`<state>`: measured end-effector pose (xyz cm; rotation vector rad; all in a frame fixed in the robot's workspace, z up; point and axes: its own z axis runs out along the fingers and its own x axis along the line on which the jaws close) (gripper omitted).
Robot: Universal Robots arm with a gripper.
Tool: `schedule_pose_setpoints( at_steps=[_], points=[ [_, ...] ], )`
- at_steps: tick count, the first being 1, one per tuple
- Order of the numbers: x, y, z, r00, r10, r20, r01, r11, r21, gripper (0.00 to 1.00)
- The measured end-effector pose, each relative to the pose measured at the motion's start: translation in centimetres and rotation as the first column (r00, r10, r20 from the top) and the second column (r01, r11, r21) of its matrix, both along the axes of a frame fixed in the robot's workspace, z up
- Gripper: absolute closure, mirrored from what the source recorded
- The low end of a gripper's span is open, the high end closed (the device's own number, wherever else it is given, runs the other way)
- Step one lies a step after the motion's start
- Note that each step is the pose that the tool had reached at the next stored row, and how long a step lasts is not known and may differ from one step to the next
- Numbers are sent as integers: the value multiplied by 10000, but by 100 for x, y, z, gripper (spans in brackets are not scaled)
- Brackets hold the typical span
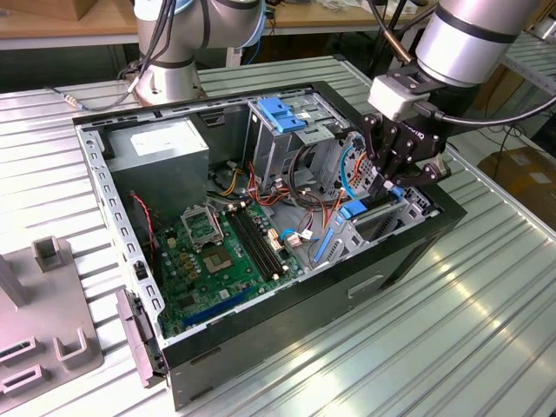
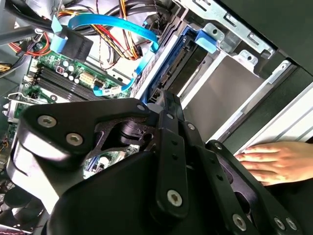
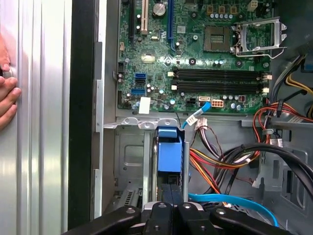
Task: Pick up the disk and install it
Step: 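Insert the first disk wire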
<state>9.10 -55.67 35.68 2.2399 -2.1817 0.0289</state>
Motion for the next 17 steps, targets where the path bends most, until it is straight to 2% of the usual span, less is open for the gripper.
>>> schedule_pose_setpoints(
  at_steps=[3, 8, 15, 17],
  points=[
    [4, 0, 22, 9997, 250, -3, -250, 9997, 1, 89],
    [19, 1, 23, 9972, 750, -3, -750, 9972, -2, 89],
    [103, 1, 19, 9909, 1349, -3, -1349, 9909, -2, 89],
    [141, 1, 19, 9878, 1557, -3, -1557, 9878, -2, 89]
  ],
)
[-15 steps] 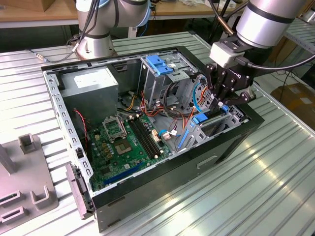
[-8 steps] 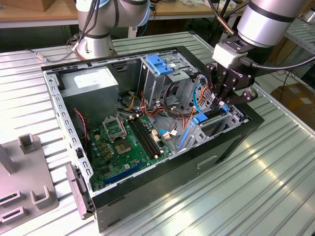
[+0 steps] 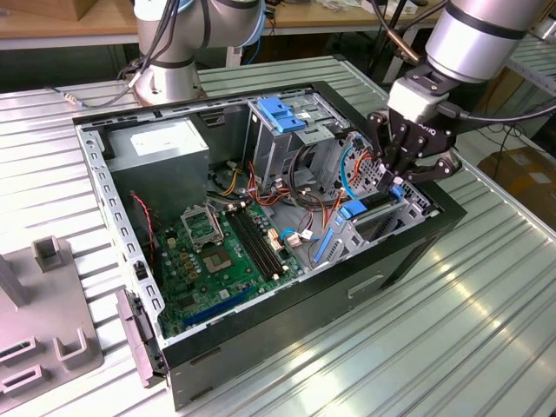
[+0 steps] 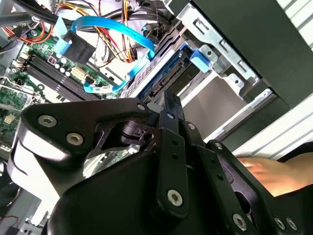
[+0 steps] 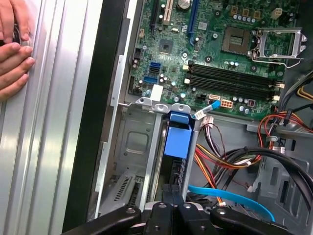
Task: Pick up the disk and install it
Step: 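Insert the first disk wire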
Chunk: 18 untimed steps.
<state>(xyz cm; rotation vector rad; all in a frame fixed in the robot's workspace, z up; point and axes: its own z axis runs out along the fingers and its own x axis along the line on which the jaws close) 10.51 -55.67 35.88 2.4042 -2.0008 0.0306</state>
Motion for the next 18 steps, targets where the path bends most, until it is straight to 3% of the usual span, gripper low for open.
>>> schedule_pose_setpoints(
  at_steps=[3, 4, 8, 9, 18],
  points=[
    [20, 0, 3, 9998, 188, 0, -188, 9998, -1, 87],
    [25, 0, 6, 9996, 271, 0, -271, 9996, -1, 81],
    [32, 0, 11, 9990, 453, 0, -453, 9990, 1, 79],
    [35, 0, 14, 9988, 497, 0, -497, 9988, 0, 73],
    [48, 0, 19, 9962, 874, 0, -874, 9962, 0, 73]
  ],
)
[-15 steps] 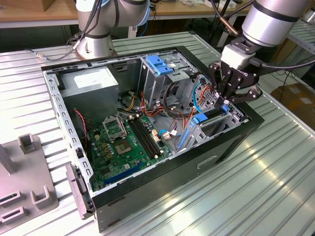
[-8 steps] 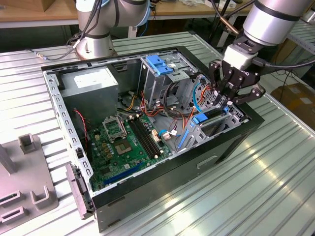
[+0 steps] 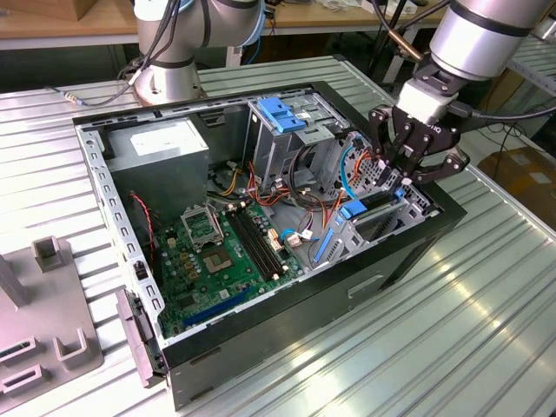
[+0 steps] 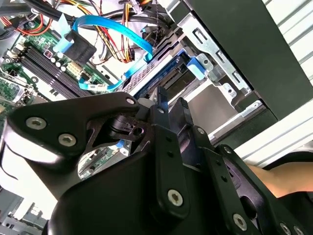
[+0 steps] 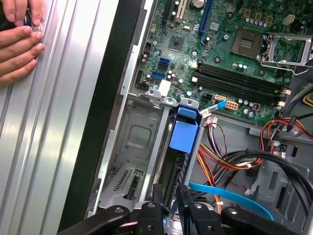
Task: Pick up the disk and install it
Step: 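Insert the first disk wire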
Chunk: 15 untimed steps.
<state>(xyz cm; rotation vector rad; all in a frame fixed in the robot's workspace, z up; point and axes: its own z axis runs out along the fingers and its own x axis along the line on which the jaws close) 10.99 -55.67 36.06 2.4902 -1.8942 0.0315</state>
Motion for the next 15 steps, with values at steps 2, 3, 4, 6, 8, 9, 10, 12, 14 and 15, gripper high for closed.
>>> schedule_pose_setpoints(
  at_steps=[2, 3, 4, 6, 8, 9, 10, 12, 14, 15],
  points=[
    [6, 0, 0, 9997, 249, 0, -249, 9997, -1, 73],
    [8, 0, 0, 9991, 434, 0, -434, 9991, 0, 73],
    [10, 0, 0, 9984, 560, 0, -560, 9984, 0, 73],
    [49, -1, 0, 9961, 879, 0, -879, 9961, 0, 73],
    [109, 0, 0, 9955, 953, -1, -953, 9955, 0, 73],
    [126, 1, 1, 9952, 975, -2, -975, 9952, -1, 73],
    [144, 1, 0, 9951, 994, -2, -994, 9951, 0, 73],
    [176, 2, 0, 9947, 1028, -7, -1028, 9947, 0, 73],
    [207, 2, 0, 9941, 1085, -12, -1085, 9941, 1, 73],
    [228, 2, 0, 9934, 1149, -15, -1149, 9934, 1, 73]
  ],
)
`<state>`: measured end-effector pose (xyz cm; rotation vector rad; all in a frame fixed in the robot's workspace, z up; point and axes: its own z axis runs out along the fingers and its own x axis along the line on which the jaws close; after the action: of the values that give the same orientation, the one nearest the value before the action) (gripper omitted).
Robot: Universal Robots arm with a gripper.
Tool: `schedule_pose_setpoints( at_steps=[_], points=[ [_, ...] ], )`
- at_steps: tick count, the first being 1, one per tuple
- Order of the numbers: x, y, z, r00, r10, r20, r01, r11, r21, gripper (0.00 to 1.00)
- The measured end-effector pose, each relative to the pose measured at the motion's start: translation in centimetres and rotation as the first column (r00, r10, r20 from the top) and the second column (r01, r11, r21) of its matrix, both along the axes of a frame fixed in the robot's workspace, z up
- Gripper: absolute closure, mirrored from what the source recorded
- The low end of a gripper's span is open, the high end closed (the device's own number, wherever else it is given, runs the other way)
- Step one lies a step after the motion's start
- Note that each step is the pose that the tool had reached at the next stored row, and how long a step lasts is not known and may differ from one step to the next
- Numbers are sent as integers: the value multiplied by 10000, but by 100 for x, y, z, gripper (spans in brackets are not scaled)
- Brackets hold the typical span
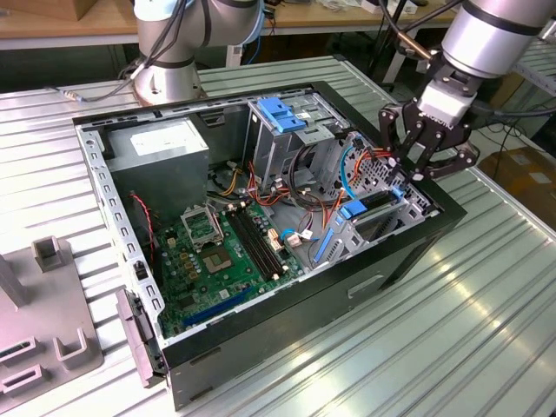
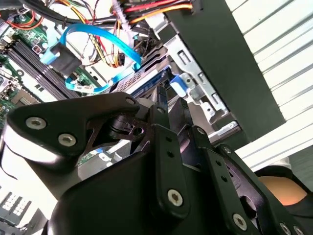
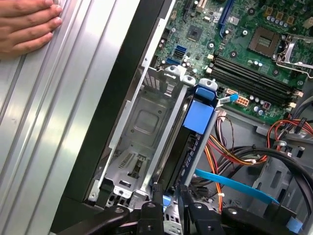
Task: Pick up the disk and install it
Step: 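Insert the first disk wire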
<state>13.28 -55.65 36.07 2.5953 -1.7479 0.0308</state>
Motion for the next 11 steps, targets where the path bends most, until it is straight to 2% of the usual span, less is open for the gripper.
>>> schedule_pose_setpoints(
  at_steps=[7, 11],
  points=[
    [73, 1, 21, 9994, 343, -10, -343, 9994, 0, 73],
    [101, 1, 70, 9978, 669, -36, -669, 9978, -1, 73]
  ],
)
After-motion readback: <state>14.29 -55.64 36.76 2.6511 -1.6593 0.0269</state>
